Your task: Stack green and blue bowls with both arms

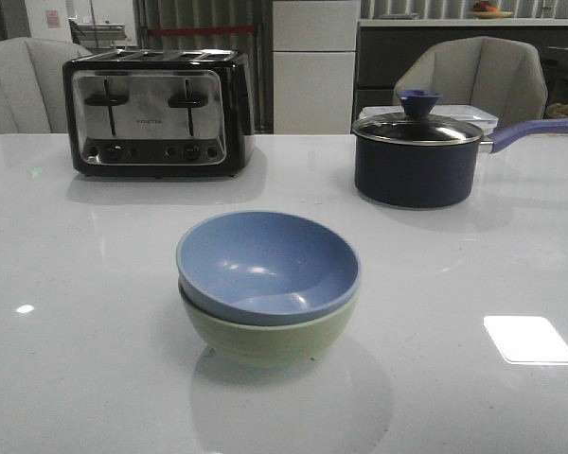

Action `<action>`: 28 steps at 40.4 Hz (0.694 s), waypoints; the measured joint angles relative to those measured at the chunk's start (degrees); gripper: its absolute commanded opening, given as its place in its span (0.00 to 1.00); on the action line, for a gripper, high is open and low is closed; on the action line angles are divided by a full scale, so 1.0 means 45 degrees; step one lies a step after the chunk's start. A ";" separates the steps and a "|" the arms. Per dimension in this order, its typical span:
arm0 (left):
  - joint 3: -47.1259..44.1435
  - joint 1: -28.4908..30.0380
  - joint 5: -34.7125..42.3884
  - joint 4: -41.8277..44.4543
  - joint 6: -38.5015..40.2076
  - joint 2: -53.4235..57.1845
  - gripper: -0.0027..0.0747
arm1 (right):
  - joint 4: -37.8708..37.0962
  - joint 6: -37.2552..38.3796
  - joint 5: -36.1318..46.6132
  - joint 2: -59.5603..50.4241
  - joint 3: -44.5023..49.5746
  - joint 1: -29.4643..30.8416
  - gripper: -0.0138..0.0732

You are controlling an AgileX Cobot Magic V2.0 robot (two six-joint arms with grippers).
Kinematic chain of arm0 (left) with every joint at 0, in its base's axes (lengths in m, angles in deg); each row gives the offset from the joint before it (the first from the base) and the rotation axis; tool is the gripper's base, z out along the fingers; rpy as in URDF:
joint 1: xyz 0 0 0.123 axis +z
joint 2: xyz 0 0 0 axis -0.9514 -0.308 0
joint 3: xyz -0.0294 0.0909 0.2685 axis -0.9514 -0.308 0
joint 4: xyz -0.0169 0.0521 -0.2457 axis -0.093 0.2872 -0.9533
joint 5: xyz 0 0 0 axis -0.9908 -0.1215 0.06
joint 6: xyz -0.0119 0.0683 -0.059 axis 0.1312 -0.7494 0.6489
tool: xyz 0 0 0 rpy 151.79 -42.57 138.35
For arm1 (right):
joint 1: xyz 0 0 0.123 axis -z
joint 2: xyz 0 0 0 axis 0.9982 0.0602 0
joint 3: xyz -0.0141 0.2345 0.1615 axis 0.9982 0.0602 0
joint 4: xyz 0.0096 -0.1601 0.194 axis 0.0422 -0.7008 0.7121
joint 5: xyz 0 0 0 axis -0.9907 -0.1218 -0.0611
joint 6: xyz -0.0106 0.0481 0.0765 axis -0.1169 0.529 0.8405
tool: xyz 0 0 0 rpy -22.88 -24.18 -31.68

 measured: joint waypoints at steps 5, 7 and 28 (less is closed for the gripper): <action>0.0000 0.0000 0.0000 0.0000 0.0000 0.0000 0.15 | 0.0000 0.0000 0.0009 -0.0333 0.0054 0.0289 0.23; 0.0000 0.0000 0.0000 0.0000 0.0000 0.0000 0.15 | 0.0000 0.0000 0.0194 -0.0682 0.0195 0.0710 0.23; 0.0000 0.0000 0.0000 0.0000 0.0018 0.0000 0.15 | -0.0028 -0.0024 0.6915 -0.6990 0.6502 0.6538 0.23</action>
